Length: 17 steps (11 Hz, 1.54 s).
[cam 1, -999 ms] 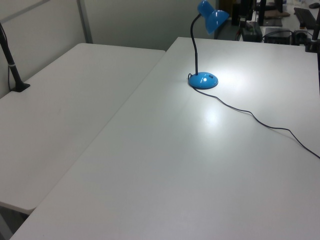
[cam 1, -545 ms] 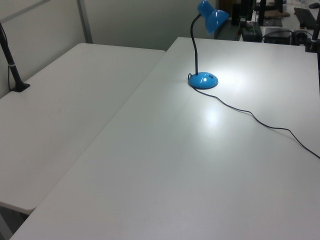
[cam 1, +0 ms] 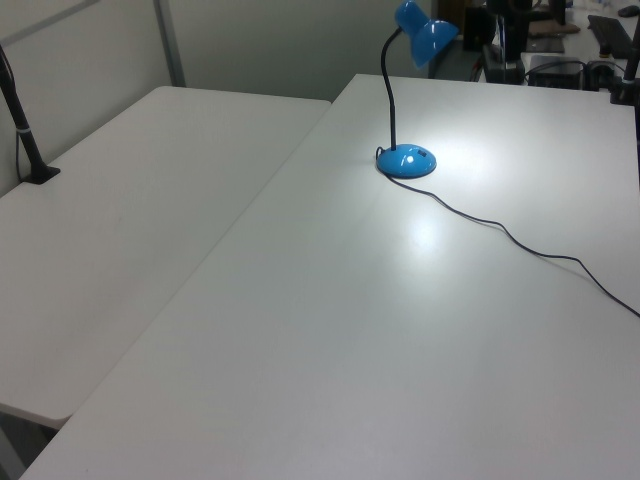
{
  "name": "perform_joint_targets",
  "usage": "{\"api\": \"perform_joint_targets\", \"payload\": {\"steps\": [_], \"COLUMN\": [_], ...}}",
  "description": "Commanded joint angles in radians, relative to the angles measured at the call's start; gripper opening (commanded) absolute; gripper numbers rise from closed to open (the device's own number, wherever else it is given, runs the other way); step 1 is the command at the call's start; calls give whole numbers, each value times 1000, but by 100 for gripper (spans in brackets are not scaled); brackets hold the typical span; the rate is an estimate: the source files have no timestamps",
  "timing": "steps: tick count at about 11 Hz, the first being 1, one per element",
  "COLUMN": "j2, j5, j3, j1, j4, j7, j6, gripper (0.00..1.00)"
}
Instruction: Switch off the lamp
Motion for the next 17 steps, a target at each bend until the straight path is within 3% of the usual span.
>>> {"api": "perform_joint_targets", "payload": {"steps": [1,3,4,6,7,8,12,17], "j2": [13,14,14,17,48,86,207,308], "j5": [-1,49,90,151,193,254,385,431], "j3": [-11,-11,-12,-14,-14,-15,-14,-14], "j1": [-31,-56,-68,-88,-90,-91,-88,-87], "j4": [-89,-175,-229,-373,-395,-393,-386,-321], "j7": [-19,-6,5,14,14,14,13,14], "j6": [155,282,390,685,785,848,1083,1171], "gripper": [71,5,0,0,0,0,0,0]}}
